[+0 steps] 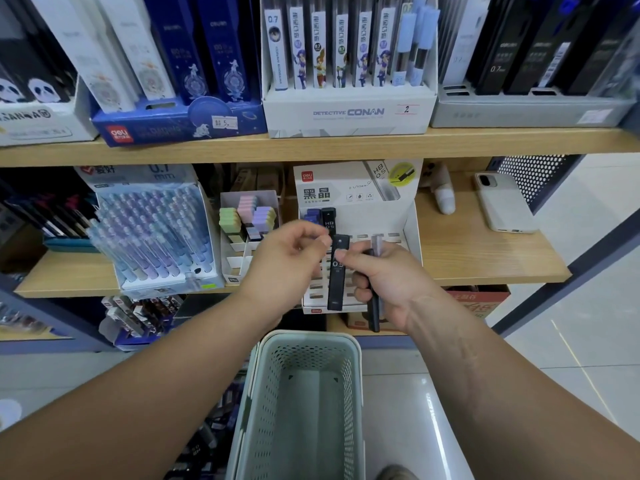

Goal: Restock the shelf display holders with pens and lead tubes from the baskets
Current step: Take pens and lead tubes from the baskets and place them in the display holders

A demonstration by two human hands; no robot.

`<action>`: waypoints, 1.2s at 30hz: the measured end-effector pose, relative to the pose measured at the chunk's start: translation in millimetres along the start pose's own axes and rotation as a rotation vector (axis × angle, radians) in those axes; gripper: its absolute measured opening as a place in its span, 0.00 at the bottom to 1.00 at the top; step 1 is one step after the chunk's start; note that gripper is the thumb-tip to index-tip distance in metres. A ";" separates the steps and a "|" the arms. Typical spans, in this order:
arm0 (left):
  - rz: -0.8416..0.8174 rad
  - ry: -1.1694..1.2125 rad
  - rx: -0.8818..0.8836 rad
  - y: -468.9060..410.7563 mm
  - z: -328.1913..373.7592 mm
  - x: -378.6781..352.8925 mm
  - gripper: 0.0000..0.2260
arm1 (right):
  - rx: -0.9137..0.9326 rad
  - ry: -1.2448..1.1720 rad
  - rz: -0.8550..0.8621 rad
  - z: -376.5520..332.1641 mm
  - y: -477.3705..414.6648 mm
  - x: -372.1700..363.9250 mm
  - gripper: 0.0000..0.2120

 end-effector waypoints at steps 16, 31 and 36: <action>0.158 -0.519 -0.394 -52.8 45.2 13.1 0.05 | -0.062 -0.069 0.271 3.5 -4.3 35.3 0.04; 0.135 -0.729 -0.462 -62.7 39.1 1.9 0.08 | -0.086 -0.106 0.291 2.6 -5.4 35.1 0.02; 0.092 -0.890 -0.494 -60.3 40.7 -5.9 0.07 | -0.110 -0.275 0.270 2.5 -4.8 30.2 0.09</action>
Point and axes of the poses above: each hand's wrist, its own y-axis away from the middle knuckle, its own x-axis out of the back of the hand, z = x × y, the point moved 7 cm from there along -y, towards the middle knuckle, and after that the axes turned 2 degrees about -y, right-handed, at the moved point
